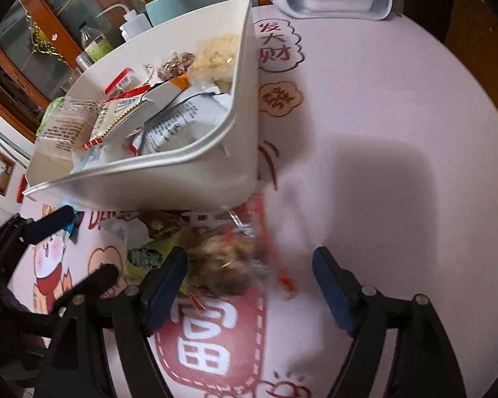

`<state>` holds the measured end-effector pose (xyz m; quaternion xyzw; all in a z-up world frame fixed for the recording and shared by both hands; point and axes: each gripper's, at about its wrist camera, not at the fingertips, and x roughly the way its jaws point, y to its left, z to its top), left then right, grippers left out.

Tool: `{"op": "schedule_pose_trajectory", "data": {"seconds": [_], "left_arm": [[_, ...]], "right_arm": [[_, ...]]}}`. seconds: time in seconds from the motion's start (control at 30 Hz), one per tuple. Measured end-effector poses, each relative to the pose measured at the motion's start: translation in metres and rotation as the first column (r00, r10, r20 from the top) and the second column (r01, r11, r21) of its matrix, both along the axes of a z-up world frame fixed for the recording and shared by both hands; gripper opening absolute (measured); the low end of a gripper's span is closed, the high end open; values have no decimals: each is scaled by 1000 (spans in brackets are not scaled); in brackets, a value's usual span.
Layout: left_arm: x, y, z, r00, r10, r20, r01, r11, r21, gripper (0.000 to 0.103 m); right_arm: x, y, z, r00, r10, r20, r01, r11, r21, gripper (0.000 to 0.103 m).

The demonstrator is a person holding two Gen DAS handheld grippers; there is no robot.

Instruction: Organize snacks

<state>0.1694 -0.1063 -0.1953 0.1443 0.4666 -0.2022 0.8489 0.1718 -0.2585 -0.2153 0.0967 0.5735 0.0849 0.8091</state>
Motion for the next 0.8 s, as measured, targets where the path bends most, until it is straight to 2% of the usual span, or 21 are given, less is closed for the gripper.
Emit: {"op": "schedule_pose_trajectory", "data": {"seconds": [0.1,0.17,0.2,0.37,0.5,0.67,0.8], "left_arm": [[4,-3,-8,1000,-8,6,8,1000,13,75],[6,-4,-12,1000,-12,6,12,1000,19,74],[8,-4,-16,1000,-13,3,12,1000,20,73],[17,-4,-30,1000,0,-24,1,1000,18,66],[21,0,-34,999,17,-51,-18,1000,-24,66],[24,-2,-35,998,28,-61,-30,999,-35,66],[26,-5,-36,998,39,-57,-41,998,-41,64]], "right_arm": [[0,1,-3,1000,-1,23,1,1000,20,75],[-1,2,-1,999,10,42,-11,1000,15,50],[-1,1,-1,999,9,39,-9,1000,8,41],[-10,-8,0,999,-23,43,21,999,33,41],[-21,-14,0,998,-48,45,46,998,53,41],[-27,-14,0,997,-66,44,63,997,53,40],[-29,-22,-2,995,-95,26,92,990,106,37]]}}
